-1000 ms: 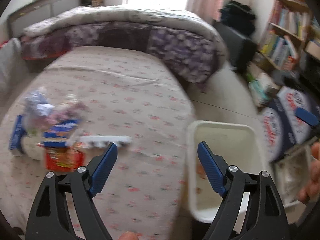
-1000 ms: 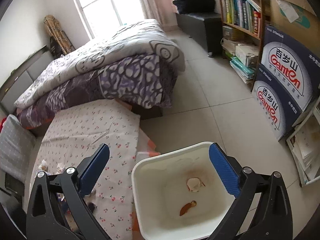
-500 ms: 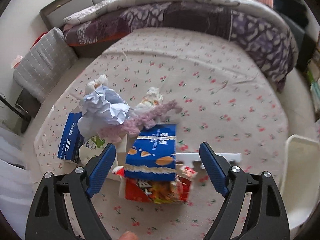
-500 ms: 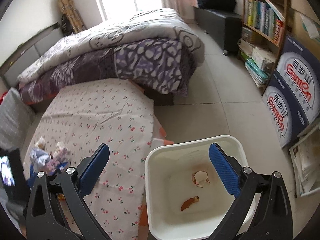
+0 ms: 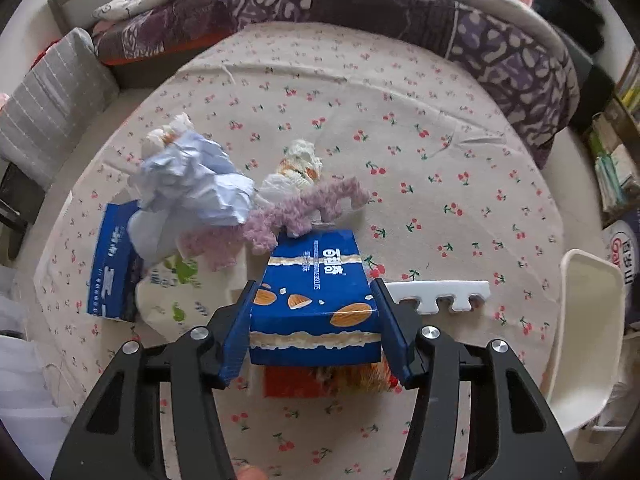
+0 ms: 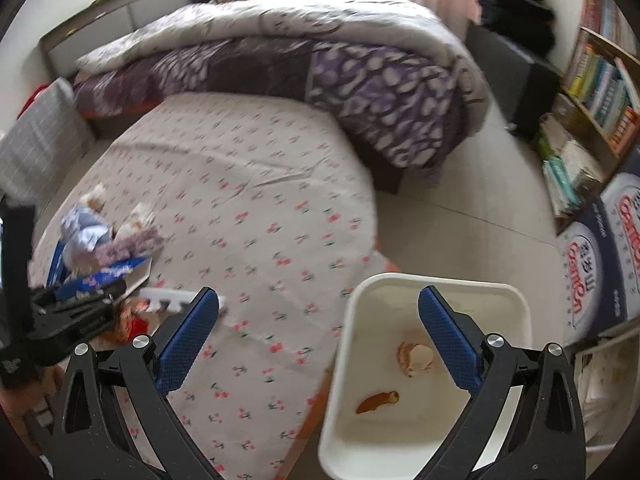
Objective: Collect trash
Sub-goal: 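Grasp the blue biscuit box with the left tool while the right tool grasps the red snack carton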
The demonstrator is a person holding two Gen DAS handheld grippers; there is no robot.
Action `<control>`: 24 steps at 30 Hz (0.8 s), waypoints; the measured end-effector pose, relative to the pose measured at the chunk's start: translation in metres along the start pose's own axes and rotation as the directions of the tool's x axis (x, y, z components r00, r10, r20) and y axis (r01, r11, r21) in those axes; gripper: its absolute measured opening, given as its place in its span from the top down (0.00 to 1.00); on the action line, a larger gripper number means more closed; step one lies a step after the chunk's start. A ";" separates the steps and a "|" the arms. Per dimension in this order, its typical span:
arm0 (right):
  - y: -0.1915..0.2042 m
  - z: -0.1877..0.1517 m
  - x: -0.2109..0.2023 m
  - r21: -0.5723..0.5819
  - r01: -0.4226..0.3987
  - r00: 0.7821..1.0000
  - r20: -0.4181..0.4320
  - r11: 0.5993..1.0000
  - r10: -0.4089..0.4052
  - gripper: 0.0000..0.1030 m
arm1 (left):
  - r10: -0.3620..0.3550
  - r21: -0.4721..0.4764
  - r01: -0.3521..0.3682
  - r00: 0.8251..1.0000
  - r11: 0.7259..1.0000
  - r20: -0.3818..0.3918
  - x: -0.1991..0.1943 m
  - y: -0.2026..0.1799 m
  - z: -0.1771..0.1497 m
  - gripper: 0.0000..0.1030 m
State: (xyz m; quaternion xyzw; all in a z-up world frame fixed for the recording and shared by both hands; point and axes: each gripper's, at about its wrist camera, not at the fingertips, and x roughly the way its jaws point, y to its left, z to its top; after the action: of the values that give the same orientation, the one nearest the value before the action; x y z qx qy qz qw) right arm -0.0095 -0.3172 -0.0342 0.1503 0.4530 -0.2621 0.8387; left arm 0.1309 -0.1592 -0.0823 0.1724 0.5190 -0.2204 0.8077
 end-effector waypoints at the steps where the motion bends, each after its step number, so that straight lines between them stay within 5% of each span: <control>1: 0.004 -0.001 0.002 -0.011 -0.005 1.000 0.000 1.000 0.005 0.07 | -0.018 -0.005 0.018 1.000 1.000 0.009 -0.006 0.005 -0.001 0.46; 12: 0.089 -0.009 0.014 -0.252 -0.120 0.993 -0.015 0.960 0.121 0.07 | -0.082 -0.090 0.096 0.985 0.991 0.150 -0.066 0.064 -0.005 0.46; 24: 0.184 -0.040 0.034 -0.538 -0.184 0.981 -0.051 0.823 0.186 0.07 | -0.081 -0.214 0.134 0.968 0.968 0.237 -0.099 0.128 -0.022 0.46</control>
State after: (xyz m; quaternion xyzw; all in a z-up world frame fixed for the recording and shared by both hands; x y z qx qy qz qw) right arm 0.0845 -0.1580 -0.0817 -0.0491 0.4903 -0.0417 0.8692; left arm 0.1464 -0.0228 0.0056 0.0236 0.4540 -0.2213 0.8628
